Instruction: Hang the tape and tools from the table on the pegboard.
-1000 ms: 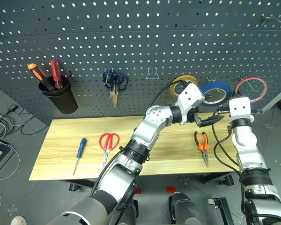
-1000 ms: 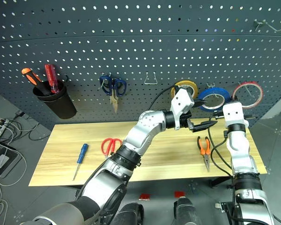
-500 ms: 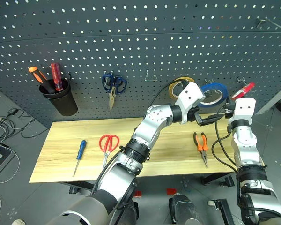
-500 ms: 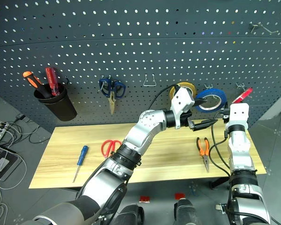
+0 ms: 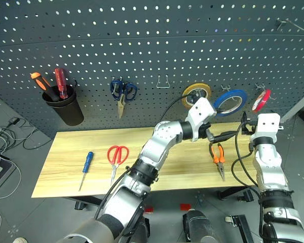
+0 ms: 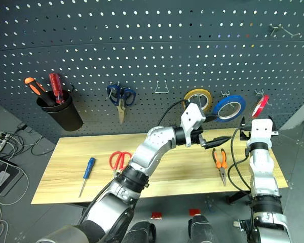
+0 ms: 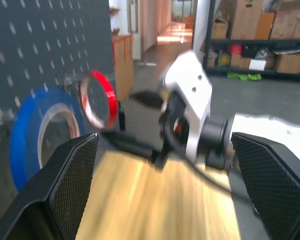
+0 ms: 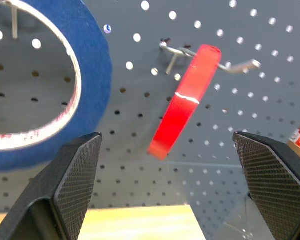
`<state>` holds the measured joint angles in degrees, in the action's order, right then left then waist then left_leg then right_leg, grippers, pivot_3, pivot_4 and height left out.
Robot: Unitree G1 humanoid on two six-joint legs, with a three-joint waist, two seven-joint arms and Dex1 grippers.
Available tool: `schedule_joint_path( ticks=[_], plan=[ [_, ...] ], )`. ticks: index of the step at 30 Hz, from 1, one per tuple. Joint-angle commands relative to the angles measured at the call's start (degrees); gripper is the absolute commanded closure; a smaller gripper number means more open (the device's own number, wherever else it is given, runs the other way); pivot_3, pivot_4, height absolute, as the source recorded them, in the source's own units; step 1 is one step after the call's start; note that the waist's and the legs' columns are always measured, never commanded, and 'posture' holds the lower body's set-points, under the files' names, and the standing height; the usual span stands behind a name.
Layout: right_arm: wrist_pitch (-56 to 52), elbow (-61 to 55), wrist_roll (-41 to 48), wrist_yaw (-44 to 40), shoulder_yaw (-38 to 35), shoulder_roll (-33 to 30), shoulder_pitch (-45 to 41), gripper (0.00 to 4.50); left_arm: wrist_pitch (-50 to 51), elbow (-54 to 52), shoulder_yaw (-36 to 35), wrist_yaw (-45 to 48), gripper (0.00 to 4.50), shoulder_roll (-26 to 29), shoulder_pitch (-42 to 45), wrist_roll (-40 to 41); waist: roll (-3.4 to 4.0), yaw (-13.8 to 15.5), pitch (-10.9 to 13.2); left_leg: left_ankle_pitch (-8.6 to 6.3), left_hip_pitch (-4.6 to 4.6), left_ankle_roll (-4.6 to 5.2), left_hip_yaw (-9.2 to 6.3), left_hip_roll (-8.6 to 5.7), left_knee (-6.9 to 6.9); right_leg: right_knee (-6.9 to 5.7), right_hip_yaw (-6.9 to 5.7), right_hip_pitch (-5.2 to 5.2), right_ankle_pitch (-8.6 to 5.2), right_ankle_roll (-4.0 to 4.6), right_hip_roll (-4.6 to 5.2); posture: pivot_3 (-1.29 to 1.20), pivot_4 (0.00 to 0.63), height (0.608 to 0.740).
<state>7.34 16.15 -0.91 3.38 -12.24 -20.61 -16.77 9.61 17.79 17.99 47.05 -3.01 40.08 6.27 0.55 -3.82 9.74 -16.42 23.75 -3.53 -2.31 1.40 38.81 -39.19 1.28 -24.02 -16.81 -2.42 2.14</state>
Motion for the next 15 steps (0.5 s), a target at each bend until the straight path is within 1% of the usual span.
schedule_joint_path(
  ticks=[1, 3, 6, 7, 10, 12, 15],
  plan=[
    [-7.1, -11.0, 1.6, -0.1, -1.0, 1.5, 4.0, 0.03, -0.1, -5.0, 1.4, 0.4, 0.00, 2.6, -3.3, -0.9, 0.00, 0.0, 0.0, 0.00, -0.01, 0.00, 0.02, 0.00, 0.00, 0.00, 0.03, 0.00, 0.00, 0.00, 0.00, -0.07, 0.174, 0.740],
    [-15.1, -18.2, 2.2, -1.0, -0.3, 2.5, 7.8, 0.03, 0.6, -7.2, 1.3, -0.2, 0.00, 4.8, -5.9, -1.4, -0.08, 0.3, 0.1, -0.02, -0.01, 0.03, 0.02, 0.00, 0.01, -0.01, 0.04, 0.00, 0.00, 0.00, 0.00, -0.07, 0.212, 0.740],
    [-26.9, -25.5, 2.6, -2.6, 2.1, 4.2, 12.3, 0.03, -0.2, -8.8, 1.7, -1.0, 0.00, 8.8, -10.0, -3.4, -0.07, 0.5, 0.1, -0.10, -0.07, 0.17, 0.02, 0.00, 0.06, 0.03, 0.06, 0.07, 0.00, 0.00, 0.01, -0.07, 0.224, 0.740],
    [-29.8, -26.8, 2.7, -3.0, 3.1, 4.8, 13.3, 0.03, -0.7, -9.1, 2.0, -1.3, 0.00, 10.0, -11.2, -4.1, -0.14, 0.5, 0.2, -0.15, -0.16, 0.26, 0.03, 0.00, 0.05, 0.09, 0.08, 0.17, 0.00, 0.01, 0.01, -0.08, 0.237, 0.740],
    [-36.7, -28.3, 2.6, -3.2, 6.0, 7.4, 15.1, 0.03, -2.3, -9.4, 2.4, -1.8, 0.00, 14.0, -15.5, -6.1, -0.27, 0.6, 0.5, -0.55, -0.97, 0.95, 0.00, 0.00, -0.06, 0.23, 0.12, 0.93, -0.09, 0.07, -0.03, -0.07, 0.261, 0.740],
    [-39.8, -28.8, 2.3, -3.2, 7.9, 9.1, 14.6, 0.03, -2.7, -10.1, 2.2, -1.6, 0.00, 16.1, -17.8, -6.5, -0.31, 0.6, 1.0, -0.57, -1.00, 0.98, -0.02, -0.01, -0.04, 0.21, 0.17, 0.93, -0.11, 0.06, -0.04, -0.06, 0.284, 0.740],
    [-44.1, -29.4, 2.7, -4.7, 10.0, 10.3, 12.9, 0.03, -1.5, -12.8, 1.9, -1.4, 0.00, 17.6, -20.1, -6.2, -0.38, 0.7, 2.3, -0.57, -1.01, 0.99, -0.10, -0.01, 0.03, 0.13, 0.25, 0.90, -0.11, 0.05, -0.05, -0.04, 0.311, 0.740]
  ],
)
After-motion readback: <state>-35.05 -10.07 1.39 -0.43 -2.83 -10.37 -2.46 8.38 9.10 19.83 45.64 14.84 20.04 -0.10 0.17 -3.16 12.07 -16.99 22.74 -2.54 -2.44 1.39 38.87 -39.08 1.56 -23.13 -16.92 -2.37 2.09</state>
